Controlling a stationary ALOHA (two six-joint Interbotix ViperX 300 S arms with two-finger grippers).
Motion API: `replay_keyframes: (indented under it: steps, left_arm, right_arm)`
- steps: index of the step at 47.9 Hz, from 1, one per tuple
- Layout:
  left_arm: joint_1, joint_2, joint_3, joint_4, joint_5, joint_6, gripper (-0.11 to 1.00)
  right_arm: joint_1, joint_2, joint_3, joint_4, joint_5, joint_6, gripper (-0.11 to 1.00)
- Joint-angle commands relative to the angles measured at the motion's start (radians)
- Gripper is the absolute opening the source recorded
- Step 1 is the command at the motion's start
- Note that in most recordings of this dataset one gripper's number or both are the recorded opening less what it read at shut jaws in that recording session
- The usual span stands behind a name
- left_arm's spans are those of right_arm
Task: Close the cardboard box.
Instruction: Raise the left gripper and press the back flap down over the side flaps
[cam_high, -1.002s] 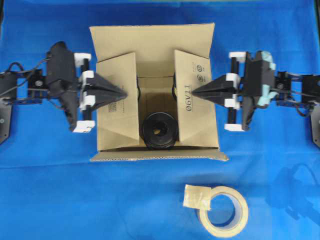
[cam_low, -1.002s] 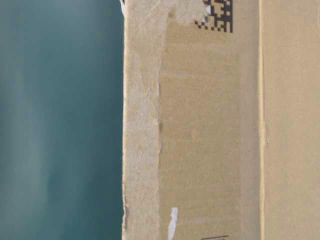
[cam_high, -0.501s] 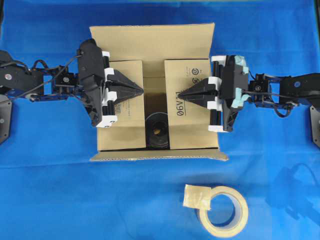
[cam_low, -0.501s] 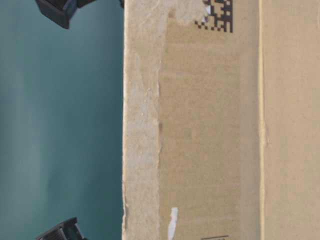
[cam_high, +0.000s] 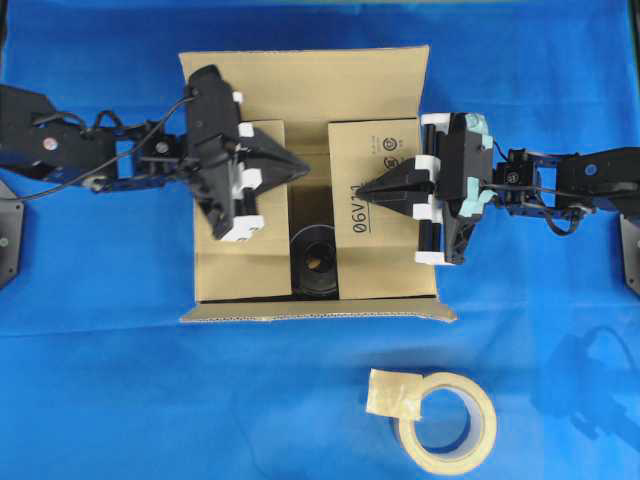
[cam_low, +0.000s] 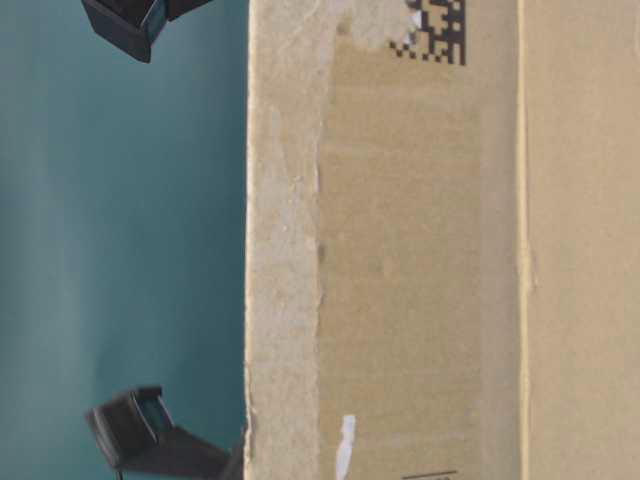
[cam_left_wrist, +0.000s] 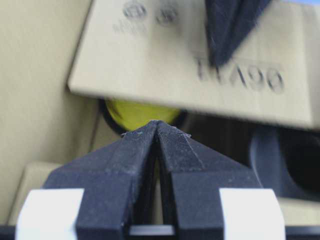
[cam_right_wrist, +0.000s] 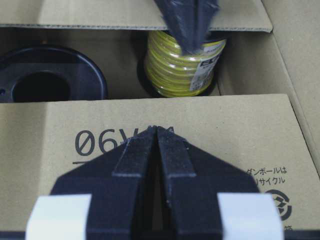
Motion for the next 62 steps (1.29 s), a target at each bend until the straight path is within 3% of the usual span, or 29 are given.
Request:
replay_keyframes:
  steps: [1, 19, 54, 62]
  left_arm:
    - [0.023, 0.008, -0.052, -0.002, -0.006, 0.002, 0.00]
    - [0.083, 0.080, -0.150, -0.002, -0.009, 0.063, 0.00]
    - [0.115, 0.123, -0.137, -0.002, -0.003, 0.067, 0.00]
    - [0.115, 0.120, -0.130, -0.002, -0.003, 0.066, 0.00]
  right_arm:
    - [-0.002, -0.008, -0.018, 0.002, -0.008, 0.002, 0.00]
    - [0.000, -0.008, -0.015, 0.002, -0.005, 0.008, 0.00]
    - [0.003, -0.014, -0.020, 0.002, 0.000, 0.011, 0.00]
    - [0.009, -0.077, -0.026, 0.002, 0.044, 0.011, 0.00]
